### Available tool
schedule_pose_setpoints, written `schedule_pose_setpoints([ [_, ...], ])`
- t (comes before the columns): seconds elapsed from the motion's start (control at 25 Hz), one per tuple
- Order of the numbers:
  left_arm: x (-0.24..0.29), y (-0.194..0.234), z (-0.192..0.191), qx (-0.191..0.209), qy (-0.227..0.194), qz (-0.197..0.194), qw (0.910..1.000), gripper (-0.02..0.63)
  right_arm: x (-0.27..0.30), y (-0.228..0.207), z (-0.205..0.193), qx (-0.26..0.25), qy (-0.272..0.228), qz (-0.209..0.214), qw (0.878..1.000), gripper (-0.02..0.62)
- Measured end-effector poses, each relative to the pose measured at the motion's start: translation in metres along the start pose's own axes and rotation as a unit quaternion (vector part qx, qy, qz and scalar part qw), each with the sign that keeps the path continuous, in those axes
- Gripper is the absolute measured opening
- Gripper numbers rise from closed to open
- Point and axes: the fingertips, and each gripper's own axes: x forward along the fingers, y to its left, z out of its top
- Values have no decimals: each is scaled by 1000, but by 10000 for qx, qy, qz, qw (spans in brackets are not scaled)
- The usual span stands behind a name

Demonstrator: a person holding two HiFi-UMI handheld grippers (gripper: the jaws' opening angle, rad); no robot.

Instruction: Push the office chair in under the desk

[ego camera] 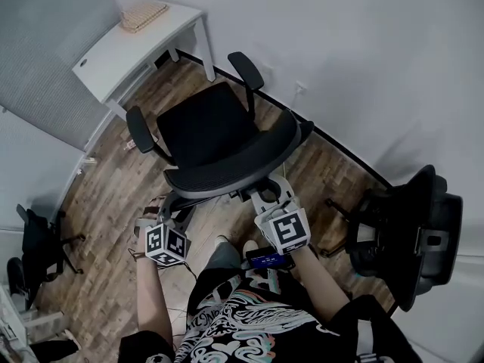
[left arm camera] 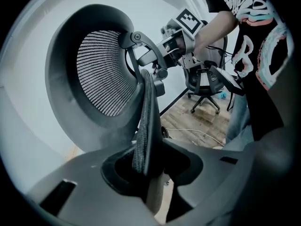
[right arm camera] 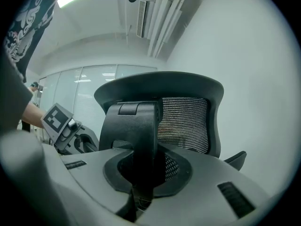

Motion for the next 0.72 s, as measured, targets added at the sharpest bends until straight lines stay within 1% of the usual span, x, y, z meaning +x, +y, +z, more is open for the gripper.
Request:
schedule_pose_setpoints([
  [0.4, 6, 7, 4, -81, 38, -27, 10000, 143, 9, -9, 1, -54, 5, 158, 9999, 55],
  [0.72, 16, 9, 12, -87, 60, 55, 9999, 141, 11, -21, -1, -84, -37, 248, 9997, 55],
])
